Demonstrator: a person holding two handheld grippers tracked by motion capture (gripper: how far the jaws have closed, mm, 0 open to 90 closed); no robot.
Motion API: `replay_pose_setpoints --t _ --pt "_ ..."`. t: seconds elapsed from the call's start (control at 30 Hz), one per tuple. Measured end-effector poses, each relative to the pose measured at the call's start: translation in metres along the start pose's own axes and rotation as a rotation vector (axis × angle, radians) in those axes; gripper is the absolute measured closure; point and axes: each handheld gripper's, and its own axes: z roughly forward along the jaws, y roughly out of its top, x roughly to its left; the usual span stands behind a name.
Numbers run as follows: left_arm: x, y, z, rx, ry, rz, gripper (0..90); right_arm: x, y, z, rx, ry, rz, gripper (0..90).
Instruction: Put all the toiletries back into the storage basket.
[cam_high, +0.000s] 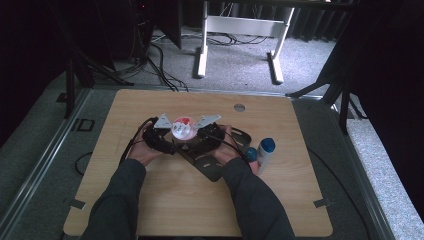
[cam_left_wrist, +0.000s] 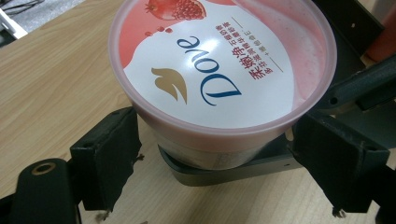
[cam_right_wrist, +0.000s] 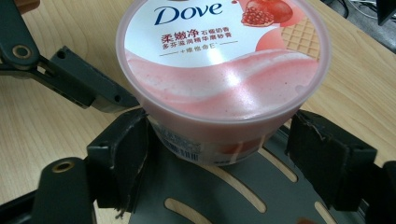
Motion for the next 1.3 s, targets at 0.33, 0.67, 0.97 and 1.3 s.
replay_pose_setpoints --t 0.33,0.67,0.97,1.3 --pt "0.002 0.003 0.005 0.021 0.013 0.004 15.5 -0.005 0.000 0.003 0.018 0.004 0.009 22.9" --pt "0.000 0.002 0.005 0.019 0.024 0.004 15.5 -0.005 0.000 0.002 0.024 -0.001 -0.005 25.3" --pt "-0.004 0.002 0.005 0.021 0.033 0.011 15.6 -0.001 -0.002 0.001 0.024 -0.010 -0.004 25.2" --pt "-0.011 0.002 0.006 0.031 0.046 0.026 15.6 0.002 -0.005 -0.001 0.039 -0.025 0.001 25.0"
